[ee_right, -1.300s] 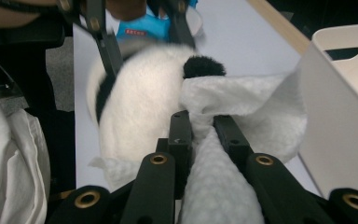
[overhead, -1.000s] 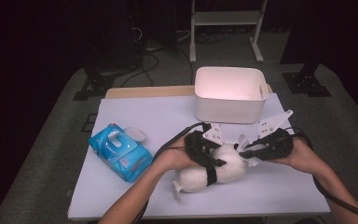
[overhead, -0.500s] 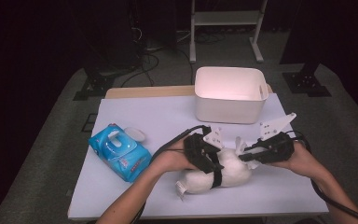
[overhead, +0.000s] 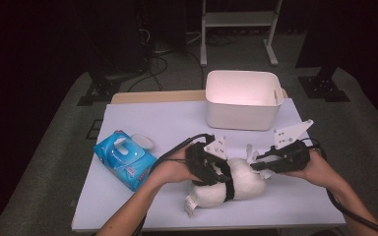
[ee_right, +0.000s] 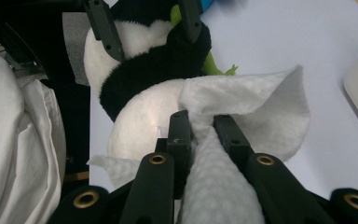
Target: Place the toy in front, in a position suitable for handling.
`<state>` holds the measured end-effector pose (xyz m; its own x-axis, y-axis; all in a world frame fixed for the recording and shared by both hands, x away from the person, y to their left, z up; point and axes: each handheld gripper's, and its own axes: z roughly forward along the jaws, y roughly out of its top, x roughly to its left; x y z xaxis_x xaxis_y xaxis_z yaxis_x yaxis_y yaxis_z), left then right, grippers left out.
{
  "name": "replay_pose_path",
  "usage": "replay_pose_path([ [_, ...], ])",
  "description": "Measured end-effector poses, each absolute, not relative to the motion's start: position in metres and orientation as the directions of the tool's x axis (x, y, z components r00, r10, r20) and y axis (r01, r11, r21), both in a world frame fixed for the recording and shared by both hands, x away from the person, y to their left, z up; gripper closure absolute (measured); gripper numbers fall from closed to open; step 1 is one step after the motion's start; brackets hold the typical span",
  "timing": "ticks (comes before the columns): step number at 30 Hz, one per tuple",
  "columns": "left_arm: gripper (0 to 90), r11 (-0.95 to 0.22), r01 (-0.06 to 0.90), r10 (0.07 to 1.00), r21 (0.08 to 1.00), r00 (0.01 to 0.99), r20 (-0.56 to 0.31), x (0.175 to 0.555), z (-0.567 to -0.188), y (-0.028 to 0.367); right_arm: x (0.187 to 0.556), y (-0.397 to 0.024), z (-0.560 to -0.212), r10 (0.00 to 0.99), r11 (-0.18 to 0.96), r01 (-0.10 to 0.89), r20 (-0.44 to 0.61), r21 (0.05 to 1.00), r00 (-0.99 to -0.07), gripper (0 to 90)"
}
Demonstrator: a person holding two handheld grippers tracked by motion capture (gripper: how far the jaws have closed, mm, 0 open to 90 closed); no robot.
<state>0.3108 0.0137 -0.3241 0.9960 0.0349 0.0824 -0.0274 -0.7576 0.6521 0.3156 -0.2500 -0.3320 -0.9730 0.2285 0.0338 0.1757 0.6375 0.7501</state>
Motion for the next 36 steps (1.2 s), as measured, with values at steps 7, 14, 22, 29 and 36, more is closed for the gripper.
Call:
replay_pose_path([
  [7, 44.2, -0.74, 0.006, 0.069, 0.673, 0.995, 0.068, 0.318, -0.313, 0.019, 0.31, -0.245, -0.34, 0.202, 0.66, 0.185, 0.065, 0.728, -0.977, 77.8],
  [14, 56.7, -0.734, 0.106, 0.06, 0.671, 0.994, -0.092, 0.335, -0.331, 0.021, 0.303, -0.249, -0.344, 0.188, 0.657, 0.19, 0.085, 0.729, -0.978, 77.6],
  [22, 71.9, -0.758, -0.018, -0.011, 0.652, 1.0, 0.015, 0.333, -0.318, 0.006, 0.316, -0.255, -0.333, 0.219, 0.623, 0.181, 0.052, 0.761, -0.974, 77.4],
  [29, 72.6, -0.763, -0.052, 0.001, 0.644, 0.997, 0.082, 0.342, -0.307, 0.001, 0.332, -0.248, -0.339, 0.222, 0.638, 0.202, 0.073, 0.743, -0.972, 77.4],
  [36, 72.1, -0.786, -0.1, 0.014, 0.61, 0.984, 0.179, 0.353, -0.294, -0.001, 0.348, -0.249, -0.334, 0.25, 0.621, 0.216, 0.071, 0.753, -0.966, 77.4],
])
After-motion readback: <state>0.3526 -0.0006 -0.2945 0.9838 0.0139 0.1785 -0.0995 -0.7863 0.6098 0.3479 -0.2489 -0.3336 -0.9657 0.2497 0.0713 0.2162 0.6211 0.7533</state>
